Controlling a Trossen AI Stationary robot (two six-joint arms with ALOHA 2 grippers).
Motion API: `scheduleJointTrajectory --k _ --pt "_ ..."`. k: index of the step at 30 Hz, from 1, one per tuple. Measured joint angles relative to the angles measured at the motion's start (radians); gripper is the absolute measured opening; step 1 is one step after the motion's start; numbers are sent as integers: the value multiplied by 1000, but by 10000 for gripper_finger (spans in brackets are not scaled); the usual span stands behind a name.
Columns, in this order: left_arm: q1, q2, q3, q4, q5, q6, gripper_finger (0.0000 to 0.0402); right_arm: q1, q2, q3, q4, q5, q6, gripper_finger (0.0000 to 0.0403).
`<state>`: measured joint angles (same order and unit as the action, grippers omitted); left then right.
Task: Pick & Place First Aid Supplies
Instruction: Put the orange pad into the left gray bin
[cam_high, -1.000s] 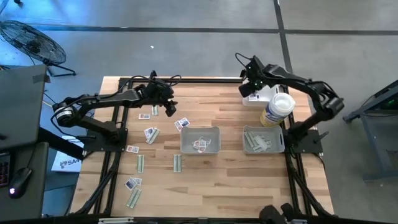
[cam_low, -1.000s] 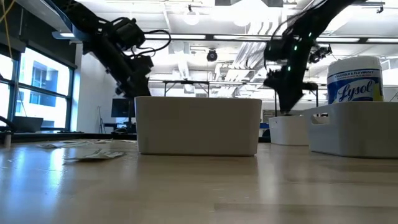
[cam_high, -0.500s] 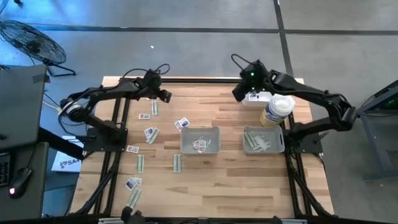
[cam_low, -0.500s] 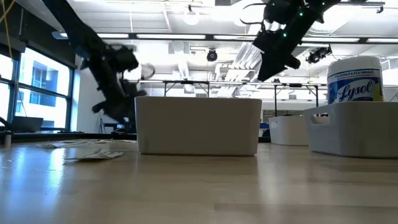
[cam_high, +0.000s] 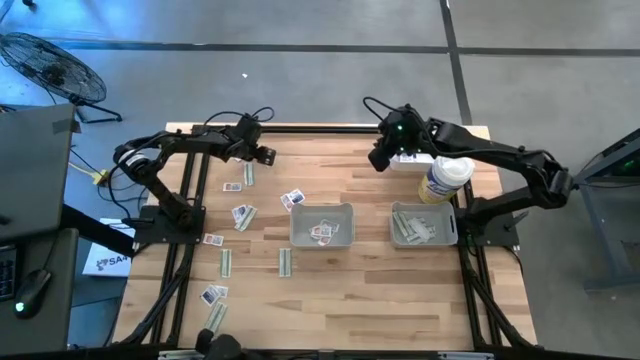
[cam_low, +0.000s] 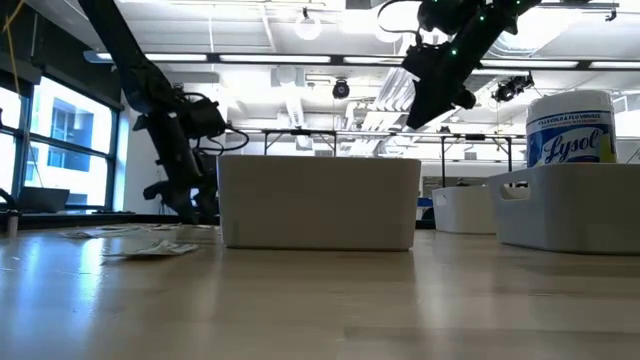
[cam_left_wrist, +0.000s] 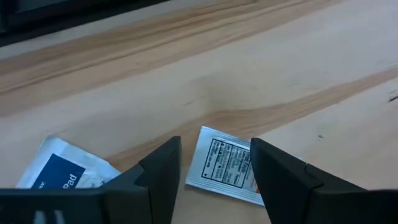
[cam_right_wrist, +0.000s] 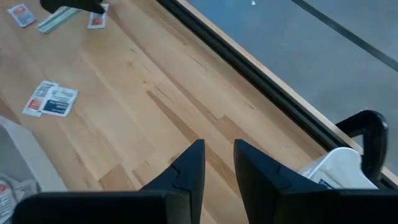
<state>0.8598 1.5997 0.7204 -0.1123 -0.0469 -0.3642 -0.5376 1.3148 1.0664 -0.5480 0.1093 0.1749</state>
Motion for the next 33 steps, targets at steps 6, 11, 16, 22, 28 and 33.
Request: scheduleJointTrajectory --k 6,11,16,22,28,33 --pt "-4 -1 2 -39 -41 -4 137 -1 0 0 0 40 0 78" --pt "-3 -2 2 -63 -69 -11 77 -1 0 0 0 40 0 78" --pt "-3 -2 2 -67 -70 -13 36 -1 0 -1 0 40 1 78" --pt "-3 -2 2 -69 -98 -10 6 1 0 -1 0 38 3 78" --pt "-3 -12 0 -71 -78 6 1 1 0 -1 0 14 4 78" --pt "-6 -66 -3 -70 -10 25 1 1 0 -1 0 14 1 78"
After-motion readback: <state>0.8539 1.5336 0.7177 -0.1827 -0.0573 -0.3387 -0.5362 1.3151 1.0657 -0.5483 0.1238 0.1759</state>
